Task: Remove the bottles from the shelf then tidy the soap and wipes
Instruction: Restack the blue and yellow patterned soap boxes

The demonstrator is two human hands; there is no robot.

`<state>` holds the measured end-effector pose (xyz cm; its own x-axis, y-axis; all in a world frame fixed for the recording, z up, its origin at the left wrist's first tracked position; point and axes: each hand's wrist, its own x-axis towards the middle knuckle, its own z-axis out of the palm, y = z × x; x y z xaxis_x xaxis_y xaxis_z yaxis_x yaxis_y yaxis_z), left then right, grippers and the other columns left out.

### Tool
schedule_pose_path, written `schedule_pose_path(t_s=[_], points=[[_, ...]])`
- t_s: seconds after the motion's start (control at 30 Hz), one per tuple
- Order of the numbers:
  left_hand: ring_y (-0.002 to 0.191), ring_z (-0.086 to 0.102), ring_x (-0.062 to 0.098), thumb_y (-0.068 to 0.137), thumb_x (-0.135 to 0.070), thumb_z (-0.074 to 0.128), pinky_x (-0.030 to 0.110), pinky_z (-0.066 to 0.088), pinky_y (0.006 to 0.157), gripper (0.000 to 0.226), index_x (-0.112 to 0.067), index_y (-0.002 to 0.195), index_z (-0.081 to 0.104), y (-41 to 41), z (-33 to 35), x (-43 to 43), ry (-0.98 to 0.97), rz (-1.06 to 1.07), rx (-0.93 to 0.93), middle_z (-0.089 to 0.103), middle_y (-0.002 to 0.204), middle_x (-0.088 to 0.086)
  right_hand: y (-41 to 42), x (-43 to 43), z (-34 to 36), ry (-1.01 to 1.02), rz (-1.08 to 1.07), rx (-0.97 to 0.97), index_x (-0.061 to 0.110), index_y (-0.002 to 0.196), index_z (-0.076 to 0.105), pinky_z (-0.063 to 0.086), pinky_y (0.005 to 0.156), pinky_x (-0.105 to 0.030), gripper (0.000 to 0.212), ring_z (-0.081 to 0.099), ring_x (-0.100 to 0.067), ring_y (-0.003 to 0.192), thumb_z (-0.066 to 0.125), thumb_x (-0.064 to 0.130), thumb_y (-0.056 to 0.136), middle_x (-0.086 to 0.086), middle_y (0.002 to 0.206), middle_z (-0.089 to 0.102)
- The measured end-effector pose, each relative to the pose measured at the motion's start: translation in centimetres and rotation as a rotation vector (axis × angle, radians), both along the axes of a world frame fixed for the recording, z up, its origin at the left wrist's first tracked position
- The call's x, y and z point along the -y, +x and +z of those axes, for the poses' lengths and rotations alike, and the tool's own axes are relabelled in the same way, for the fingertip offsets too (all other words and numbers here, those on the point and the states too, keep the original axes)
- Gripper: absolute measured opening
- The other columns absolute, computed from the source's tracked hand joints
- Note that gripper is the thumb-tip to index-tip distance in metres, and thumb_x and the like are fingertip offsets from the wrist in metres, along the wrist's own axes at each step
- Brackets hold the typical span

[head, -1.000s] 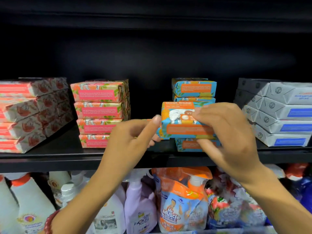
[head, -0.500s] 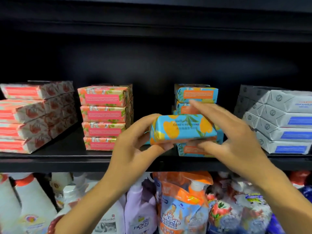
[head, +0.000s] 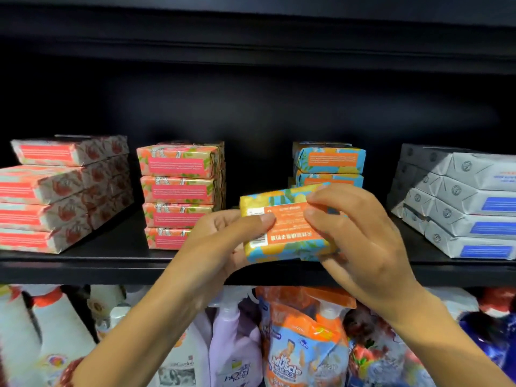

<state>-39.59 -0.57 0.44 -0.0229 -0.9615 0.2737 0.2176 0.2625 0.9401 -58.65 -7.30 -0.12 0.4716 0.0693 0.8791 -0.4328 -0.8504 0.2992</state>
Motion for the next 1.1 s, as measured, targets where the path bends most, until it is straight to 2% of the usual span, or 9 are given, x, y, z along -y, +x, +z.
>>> schedule_pose_path(t_s=[0.17,0.3,0.4,0.5,0.6,0.73,0.83,0.97,1.1], points=[[0.094,0.069,0.015,0.066,-0.015,0.085,0.022,0.054,0.076,0.039,-0.011,0.100,0.066,0.2,-0.2,0.0,-0.433,0.316,0.287,0.073,0.098,0.000,-0.7,-1.0,1.4,0.448,0.041,0.002,0.021,0.141,0.031,0.027,0.108,-0.017,0.085,0.031,-0.012,0.135,0.069,0.050,0.071,0.000,0.145,0.031],[0.105,0.064,0.017,0.072,-0.018,0.074,0.033,0.055,0.084,0.035,-0.019,0.105,0.063,0.5,-1.2,0.3,-0.626,0.342,0.413,0.067,0.108,-0.002,-0.7,-0.9,2.3,0.624,0.118,-0.009,0.028,0.142,0.033,0.027,0.099,-0.003,0.082,0.040,0.006,0.126,0.064,0.052,0.070,0.014,0.138,0.042],[0.121,0.055,0.021,0.079,-0.008,0.068,0.035,0.049,0.095,0.035,-0.014,0.112,0.058,0.6,-0.9,0.6,-0.758,0.369,0.542,0.063,0.121,0.001,-0.7,-0.8,2.2,0.634,0.129,-0.062,0.027,0.135,0.043,0.030,0.099,-0.005,0.073,0.043,0.008,0.122,0.064,0.051,0.069,0.017,0.131,0.050],[0.133,0.041,0.031,0.083,-0.009,0.066,0.033,0.038,0.105,0.051,0.013,0.125,0.046,0.3,0.7,1.4,-0.530,0.296,0.872,0.045,0.139,0.024,-0.6,-0.7,2.0,0.399,0.078,-0.061,0.010,0.122,0.059,0.036,0.102,-0.015,0.053,0.050,-0.005,0.117,0.061,0.040,0.078,0.006,0.122,0.058],[0.127,0.050,0.020,0.067,-0.035,0.079,0.038,0.048,0.097,0.063,-0.014,0.121,0.056,0.9,0.0,0.2,-0.640,0.344,0.640,0.052,0.137,0.001,-0.4,-0.7,1.5,0.204,0.038,-0.018,0.001,0.115,0.062,0.039,0.103,-0.025,0.041,0.054,-0.016,0.114,0.060,0.029,0.086,-0.004,0.118,0.061],[0.114,0.058,0.008,0.048,-0.051,0.084,0.027,0.054,0.085,0.084,-0.031,0.124,0.054,1.3,-0.6,-0.3,-0.489,0.379,0.551,0.060,0.120,-0.014,0.1,-0.3,0.5,0.019,0.001,-0.032,-0.002,0.116,0.061,0.040,0.104,-0.036,0.030,0.052,-0.025,0.121,0.061,0.007,0.088,-0.013,0.124,0.059],[0.104,0.061,-0.001,0.049,-0.050,0.087,0.015,0.053,0.077,0.072,-0.041,0.113,0.055,1.4,0.0,0.0,-0.462,0.440,0.655,0.063,0.108,-0.020,0.6,0.1,-0.2,0.027,0.000,-0.026,-0.001,0.118,0.061,0.040,0.105,-0.036,0.032,0.050,-0.024,0.124,0.063,0.004,0.086,-0.012,0.126,0.058],[0.097,0.060,-0.006,0.052,-0.048,0.087,0.008,0.048,0.073,0.066,-0.034,0.110,0.058,1.5,-0.5,0.2,-0.444,0.565,0.674,0.063,0.104,-0.018,0.3,-0.1,-1.6,0.141,-0.018,0.076,0.001,0.119,0.060,0.039,0.105,-0.030,0.039,0.050,-0.018,0.123,0.069,0.013,0.083,-0.007,0.125,0.058],[0.097,0.058,0.000,0.062,-0.064,0.067,0.022,0.052,0.080,0.068,-0.024,0.116,0.063,1.9,-1.6,0.7,-0.447,0.714,0.814,0.063,0.106,-0.014,-0.5,-0.8,-3.9,0.168,-0.005,0.121,-0.002,0.101,0.069,0.045,0.095,-0.028,0.024,0.058,-0.019,0.104,0.066,0.015,0.084,-0.007,0.104,0.067]])
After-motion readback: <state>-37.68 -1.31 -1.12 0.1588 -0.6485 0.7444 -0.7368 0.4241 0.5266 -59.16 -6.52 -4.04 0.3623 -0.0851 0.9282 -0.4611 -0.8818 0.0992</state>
